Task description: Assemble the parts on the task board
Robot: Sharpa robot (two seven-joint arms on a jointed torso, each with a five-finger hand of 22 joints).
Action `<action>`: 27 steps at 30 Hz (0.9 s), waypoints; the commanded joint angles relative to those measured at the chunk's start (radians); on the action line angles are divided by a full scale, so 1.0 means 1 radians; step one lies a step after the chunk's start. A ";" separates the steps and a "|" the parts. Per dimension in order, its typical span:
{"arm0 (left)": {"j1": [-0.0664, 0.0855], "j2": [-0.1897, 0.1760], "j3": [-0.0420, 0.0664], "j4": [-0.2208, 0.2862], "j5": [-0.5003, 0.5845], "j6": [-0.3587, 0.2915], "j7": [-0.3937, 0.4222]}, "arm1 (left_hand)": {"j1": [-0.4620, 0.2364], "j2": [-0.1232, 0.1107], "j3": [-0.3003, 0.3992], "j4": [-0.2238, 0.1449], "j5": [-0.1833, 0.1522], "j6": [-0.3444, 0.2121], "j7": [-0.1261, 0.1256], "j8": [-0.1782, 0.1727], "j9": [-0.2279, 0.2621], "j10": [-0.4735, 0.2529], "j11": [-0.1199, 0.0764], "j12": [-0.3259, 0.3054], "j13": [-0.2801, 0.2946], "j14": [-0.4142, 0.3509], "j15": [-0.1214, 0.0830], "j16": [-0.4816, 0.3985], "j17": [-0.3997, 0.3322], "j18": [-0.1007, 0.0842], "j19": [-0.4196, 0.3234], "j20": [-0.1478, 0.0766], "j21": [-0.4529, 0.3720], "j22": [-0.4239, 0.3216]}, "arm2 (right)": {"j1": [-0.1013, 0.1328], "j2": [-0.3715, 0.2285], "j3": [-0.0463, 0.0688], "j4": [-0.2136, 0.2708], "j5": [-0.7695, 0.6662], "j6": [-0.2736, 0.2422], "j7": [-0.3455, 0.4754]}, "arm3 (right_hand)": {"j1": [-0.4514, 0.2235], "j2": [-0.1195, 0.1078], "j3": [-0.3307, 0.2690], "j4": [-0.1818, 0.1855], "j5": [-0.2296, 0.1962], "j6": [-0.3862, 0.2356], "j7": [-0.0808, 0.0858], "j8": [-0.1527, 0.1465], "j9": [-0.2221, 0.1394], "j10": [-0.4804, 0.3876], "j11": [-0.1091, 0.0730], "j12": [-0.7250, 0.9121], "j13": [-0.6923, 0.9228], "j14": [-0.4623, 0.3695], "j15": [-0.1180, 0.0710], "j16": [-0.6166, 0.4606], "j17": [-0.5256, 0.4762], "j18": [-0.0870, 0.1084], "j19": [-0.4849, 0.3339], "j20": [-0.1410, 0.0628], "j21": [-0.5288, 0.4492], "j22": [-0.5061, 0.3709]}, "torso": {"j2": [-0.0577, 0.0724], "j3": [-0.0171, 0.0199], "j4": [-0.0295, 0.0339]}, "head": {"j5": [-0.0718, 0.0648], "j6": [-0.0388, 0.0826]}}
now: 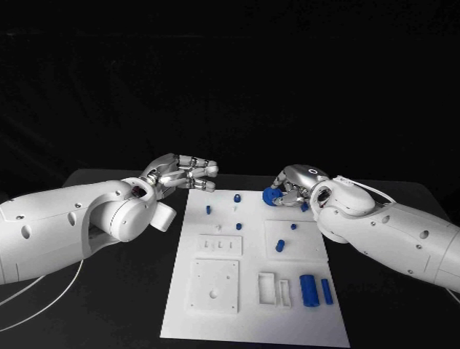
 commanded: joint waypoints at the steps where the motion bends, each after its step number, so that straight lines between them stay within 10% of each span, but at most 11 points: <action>1: 0.001 0.000 0.000 0.001 0.000 0.013 0.007 | 0.004 0.001 0.000 0.004 -0.007 -0.002 0.000 0.000 -0.001 -0.005 0.000 -0.002 0.001 0.006 0.003 0.003 0.001 -0.014 0.007 0.001 -0.006 -0.001 | 0.000 -0.004 0.000 0.040 -0.083 -0.088 -0.021 | -0.003 -0.016 0.003 0.004 -0.001 0.071 -0.012 0.006 0.009 0.008 0.001 0.004 0.003 0.000 -0.007 -0.001 0.002 -0.017 0.068 -0.009 0.005 0.112 | 0.000 -0.0016 -0.0010 | 0.002 0.000; 9: 0.001 0.000 0.000 0.000 -0.002 0.011 0.007 | 0.008 -0.002 0.002 0.004 -0.007 -0.003 0.000 0.001 -0.001 -0.006 0.000 -0.002 0.001 0.006 0.002 0.004 0.001 -0.013 0.007 0.002 -0.006 -0.001 | -0.001 0.020 -0.005 0.098 -0.130 -0.109 -0.045 | 0.001 -0.031 0.005 0.025 -0.007 0.074 -0.013 0.006 0.008 0.011 0.001 0.001 0.005 0.000 -0.008 -0.001 0.002 -0.017 0.068 -0.010 0.007 0.109 | 0.000 -0.0022 -0.0001 | 0.004 0.003; 18: 0.001 0.007 0.000 -0.005 -0.005 0.008 0.007 | 0.008 -0.002 0.002 0.004 -0.007 -0.003 0.000 0.001 -0.001 -0.006 0.000 -0.002 0.001 0.006 0.002 0.004 0.001 -0.013 0.007 0.002 -0.006 -0.001 | -0.001 0.088 -0.055 0.084 -0.151 -0.105 -0.044 | 0.006 -0.035 0.006 0.029 -0.009 0.072 -0.012 0.006 0.008 0.011 0.002 0.000 0.005 0.000 -0.009 -0.003 0.001 -0.017 0.067 -0.011 0.005 0.107 | 0.003 -0.0019 0.0042 | 0.010 0.008; 27: 0.001 0.011 0.000 -0.003 -0.004 0.008 0.004 | 0.009 -0.002 0.002 0.004 -0.006 -0.003 0.001 0.001 -0.001 -0.007 0.000 -0.002 0.001 0.006 0.003 0.004 0.001 -0.013 0.007 0.001 -0.005 -0.001 | -0.001 0.132 -0.075 0.056 -0.155 -0.100 -0.040 | 0.007 -0.033 0.006 0.029 -0.010 0.070 -0.012 0.006 0.007 0.011 0.002 -0.001 0.005 0.000 -0.009 -0.003 0.000 -0.016 0.067 -0.012 0.002 0.105 | 0.004 -0.0031 0.0033 | 0.020 0.003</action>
